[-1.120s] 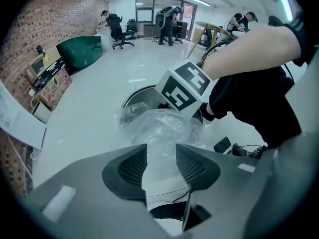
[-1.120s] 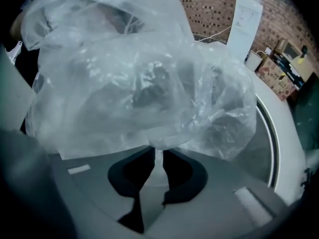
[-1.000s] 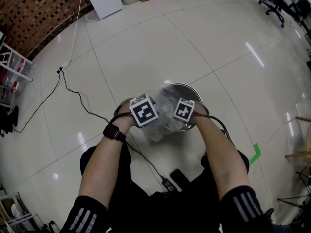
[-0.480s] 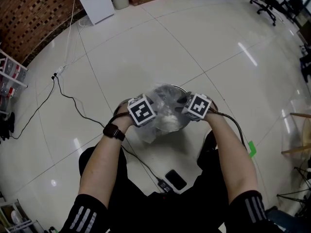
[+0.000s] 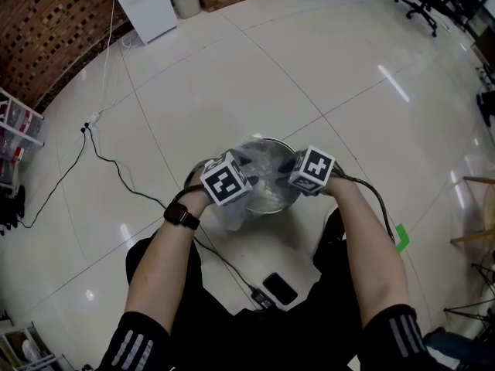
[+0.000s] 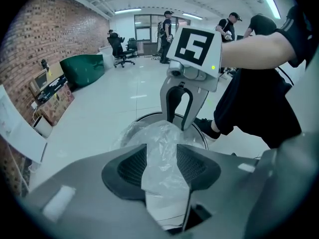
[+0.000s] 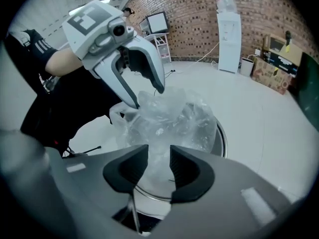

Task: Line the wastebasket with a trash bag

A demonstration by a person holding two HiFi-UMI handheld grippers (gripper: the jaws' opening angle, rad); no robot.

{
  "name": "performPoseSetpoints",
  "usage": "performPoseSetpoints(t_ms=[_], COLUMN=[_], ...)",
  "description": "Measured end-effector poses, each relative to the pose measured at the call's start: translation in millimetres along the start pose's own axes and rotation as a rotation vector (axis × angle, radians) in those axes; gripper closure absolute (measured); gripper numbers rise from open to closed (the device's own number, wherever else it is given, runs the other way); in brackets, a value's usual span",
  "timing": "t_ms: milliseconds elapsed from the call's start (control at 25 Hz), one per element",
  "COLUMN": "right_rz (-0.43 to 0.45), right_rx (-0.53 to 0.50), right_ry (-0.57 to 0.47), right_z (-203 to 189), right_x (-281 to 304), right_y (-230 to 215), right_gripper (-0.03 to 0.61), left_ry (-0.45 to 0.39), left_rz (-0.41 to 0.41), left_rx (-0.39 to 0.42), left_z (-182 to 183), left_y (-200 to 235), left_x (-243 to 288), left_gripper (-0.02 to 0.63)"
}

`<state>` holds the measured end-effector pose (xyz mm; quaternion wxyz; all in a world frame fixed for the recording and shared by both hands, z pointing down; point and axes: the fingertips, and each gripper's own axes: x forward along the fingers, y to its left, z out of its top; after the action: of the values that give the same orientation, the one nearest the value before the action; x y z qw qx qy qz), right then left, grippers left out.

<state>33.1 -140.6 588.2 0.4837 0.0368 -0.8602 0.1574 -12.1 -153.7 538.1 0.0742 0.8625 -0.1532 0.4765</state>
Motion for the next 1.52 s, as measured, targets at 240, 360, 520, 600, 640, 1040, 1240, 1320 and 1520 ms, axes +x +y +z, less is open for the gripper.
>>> performPoseSetpoints(t_ms=[240, 360, 520, 600, 640, 1040, 1240, 1320, 1520], right_rz=[-0.047, 0.005, 0.121, 0.167, 0.193, 0.197, 0.094, 0.034, -0.093], right_rx=[0.027, 0.151, 0.384, 0.465, 0.492, 0.463, 0.423, 0.411, 0.354], right_ry=[-0.156, -0.258, -0.385, -0.43, -0.443, -0.359, -0.329, -0.312, -0.248], right_z=[27, 36, 38, 41, 42, 44, 35, 29, 11], right_x=[-49, -58, -57, -52, -49, -26, -49, -63, -95], right_y=[-13, -15, -21, -24, -23, -9, -21, -26, -33], right_gripper=[0.422, 0.407, 0.402, 0.402, 0.402, 0.569, 0.569, 0.569, 0.569], left_ry=[-0.015, -0.029, -0.043, -0.045, -0.045, -0.063, -0.107, -0.121, -0.137], left_rz=[-0.002, 0.004, 0.0, -0.002, -0.002, 0.0, 0.021, 0.021, 0.005], left_rx=[0.029, 0.049, 0.078, 0.085, 0.086, 0.09, 0.079, 0.056, 0.003], left_z=[14, 22, 29, 29, 29, 34, 37, 34, 22], left_y=[-6, -11, -19, -20, -20, -20, -8, -3, 2], left_x=[12, 13, 11, 10, 9, 1, -25, -37, -52], left_gripper=[0.431, 0.431, 0.431, 0.431, 0.431, 0.428, 0.428, 0.428, 0.44])
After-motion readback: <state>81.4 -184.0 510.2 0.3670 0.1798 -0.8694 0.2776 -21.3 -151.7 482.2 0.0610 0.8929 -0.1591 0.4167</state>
